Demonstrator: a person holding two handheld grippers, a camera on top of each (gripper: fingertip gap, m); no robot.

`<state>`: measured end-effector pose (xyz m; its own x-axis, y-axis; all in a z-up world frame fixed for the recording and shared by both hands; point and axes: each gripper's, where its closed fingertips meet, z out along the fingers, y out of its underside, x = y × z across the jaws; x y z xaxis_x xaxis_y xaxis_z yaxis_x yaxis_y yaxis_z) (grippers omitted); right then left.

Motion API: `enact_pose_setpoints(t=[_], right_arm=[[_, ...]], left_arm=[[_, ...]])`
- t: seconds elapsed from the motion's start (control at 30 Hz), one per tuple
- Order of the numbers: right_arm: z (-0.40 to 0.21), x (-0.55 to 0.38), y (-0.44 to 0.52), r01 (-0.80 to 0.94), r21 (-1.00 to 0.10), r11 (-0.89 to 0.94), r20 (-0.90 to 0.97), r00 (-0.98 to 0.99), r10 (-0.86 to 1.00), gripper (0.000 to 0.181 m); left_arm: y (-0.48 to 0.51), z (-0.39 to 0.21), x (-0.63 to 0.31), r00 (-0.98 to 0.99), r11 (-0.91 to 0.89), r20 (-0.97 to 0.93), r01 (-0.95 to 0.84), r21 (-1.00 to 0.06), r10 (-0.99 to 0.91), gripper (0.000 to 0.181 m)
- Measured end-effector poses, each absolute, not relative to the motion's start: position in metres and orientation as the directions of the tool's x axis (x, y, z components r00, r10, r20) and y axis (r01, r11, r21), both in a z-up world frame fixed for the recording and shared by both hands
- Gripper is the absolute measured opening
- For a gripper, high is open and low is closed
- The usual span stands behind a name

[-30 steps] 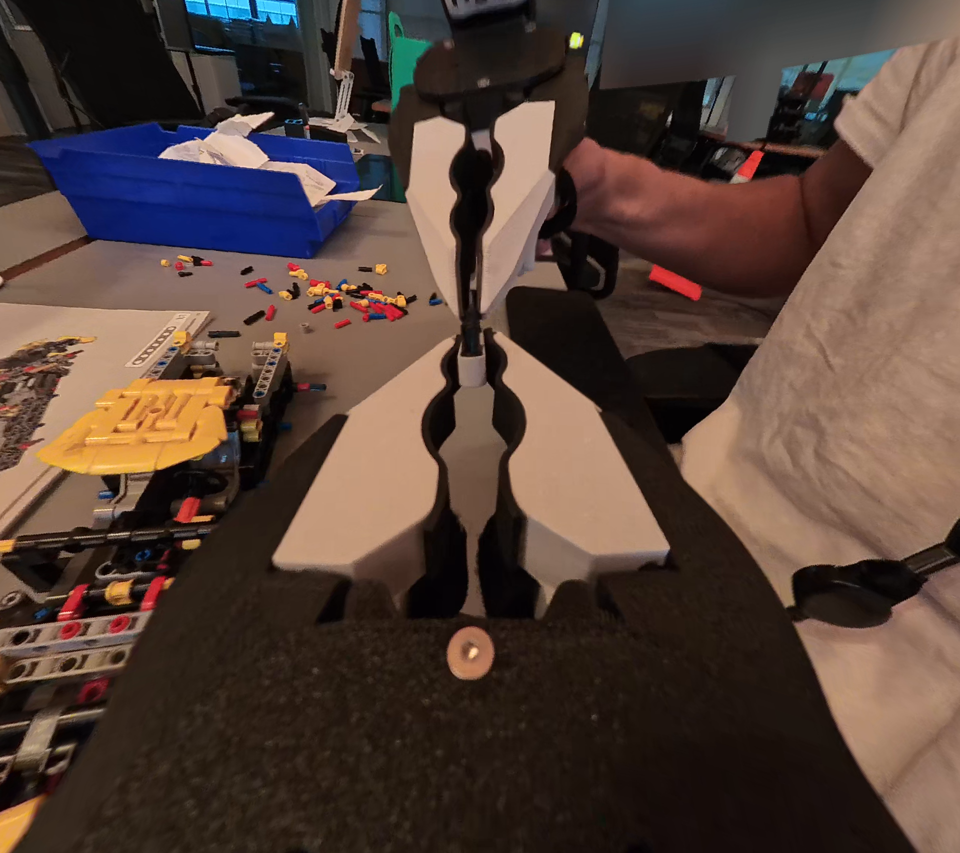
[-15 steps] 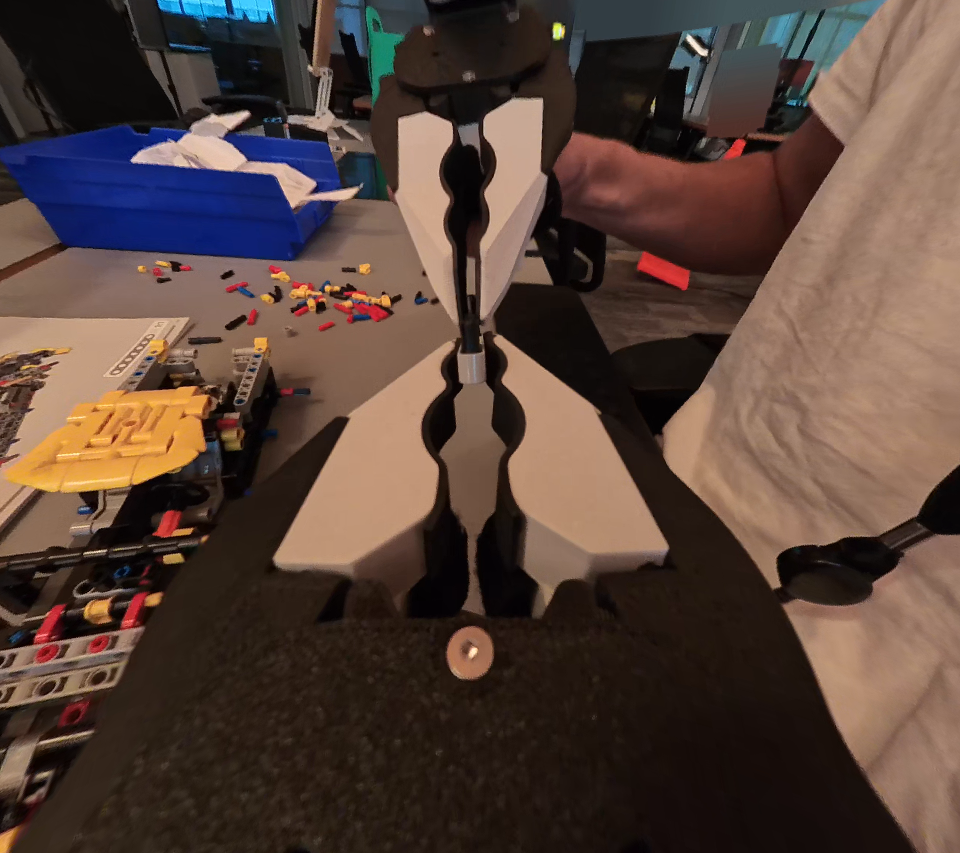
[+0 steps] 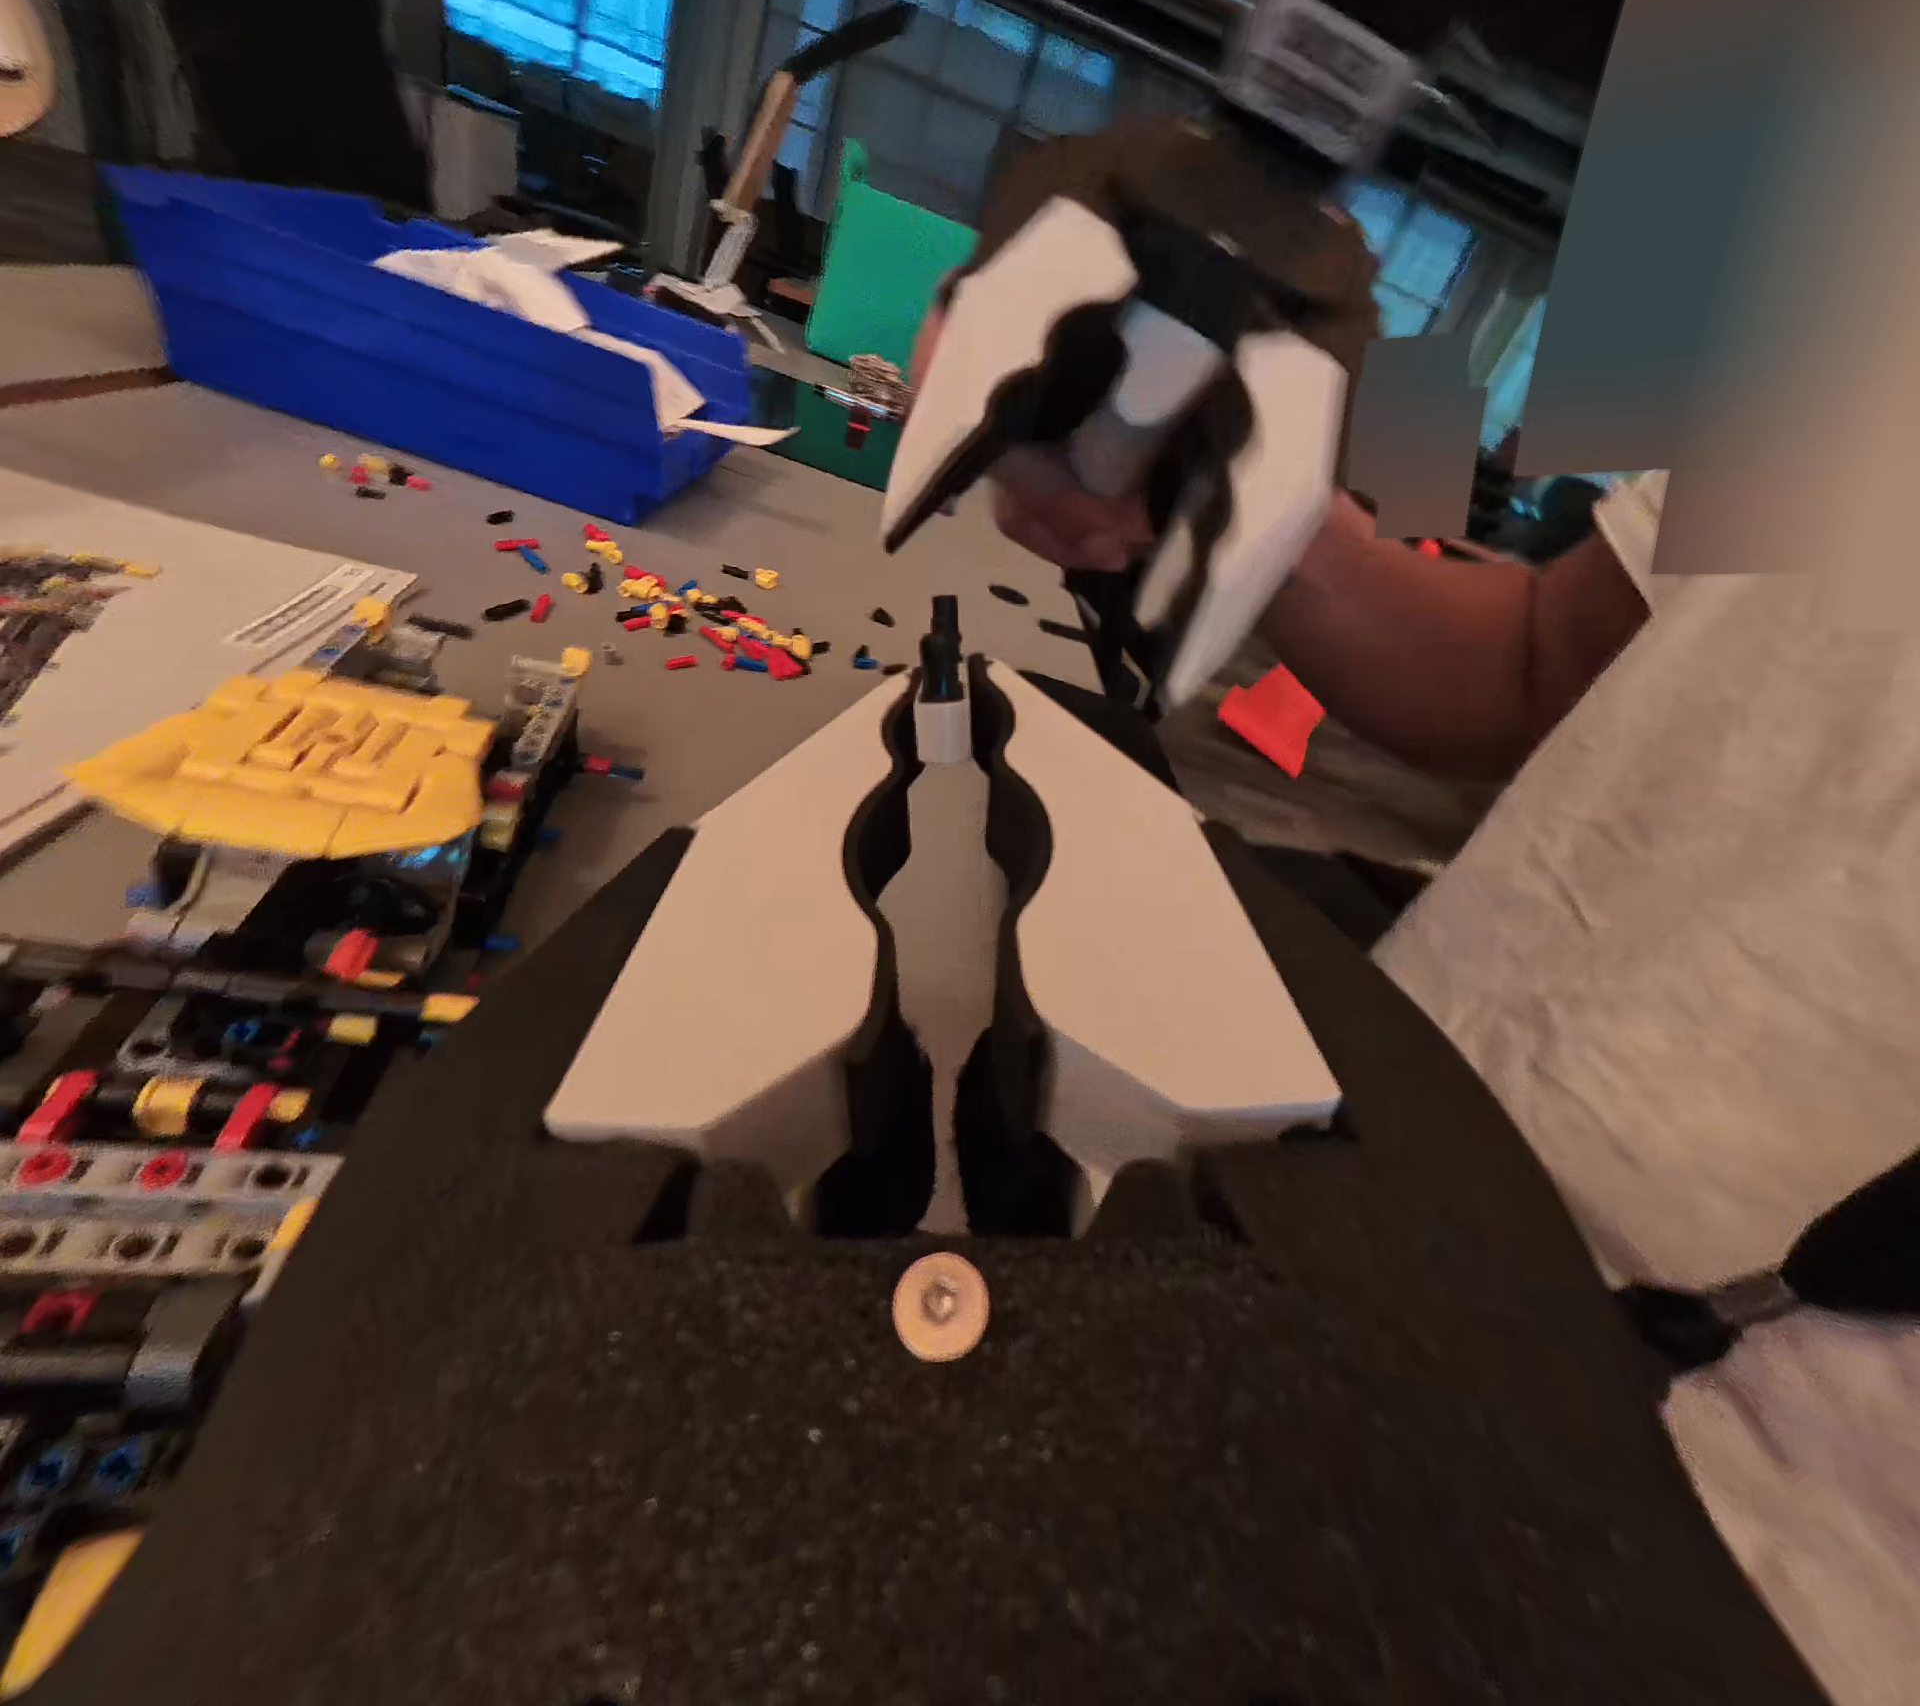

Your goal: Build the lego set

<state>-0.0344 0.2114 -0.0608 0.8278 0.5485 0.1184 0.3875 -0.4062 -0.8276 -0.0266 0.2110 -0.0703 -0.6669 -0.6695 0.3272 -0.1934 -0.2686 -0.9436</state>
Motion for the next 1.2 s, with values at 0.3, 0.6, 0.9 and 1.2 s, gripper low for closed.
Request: enact_pose_setpoints(t=[0.3,0.6,0.9,1.2], right_arm=[[-0.081,-0.028,0.241,0.609,-0.708,-0.357,0.499,0.790,0.356,0.061],[-0.093,-0.031,0.247,0.578,-0.720,-0.383,0.477,0.814,0.332,0.044],[-0.093,-0.031,0.254,0.495,-0.785,-0.374,0.413,0.867,0.280,0.047],[-0.051,0.008,0.264,0.277,-0.915,-0.292,0.188,0.936,0.298,0.049]], left_arm=[[0.225,-0.068,-0.024,-0.652,-0.461,0.530,-0.297,-0.836,-0.542,0.007],[0.229,-0.075,-0.019,-0.610,-0.473,0.557,-0.315,-0.823,-0.564,0.006],[0.236,-0.074,-0.017,-0.595,-0.535,0.608,-0.324,-0.780,-0.526,0.005],[0.273,-0.070,-0.010,-0.494,-0.556,0.576,-0.207,-0.805,-0.651,0.007]])
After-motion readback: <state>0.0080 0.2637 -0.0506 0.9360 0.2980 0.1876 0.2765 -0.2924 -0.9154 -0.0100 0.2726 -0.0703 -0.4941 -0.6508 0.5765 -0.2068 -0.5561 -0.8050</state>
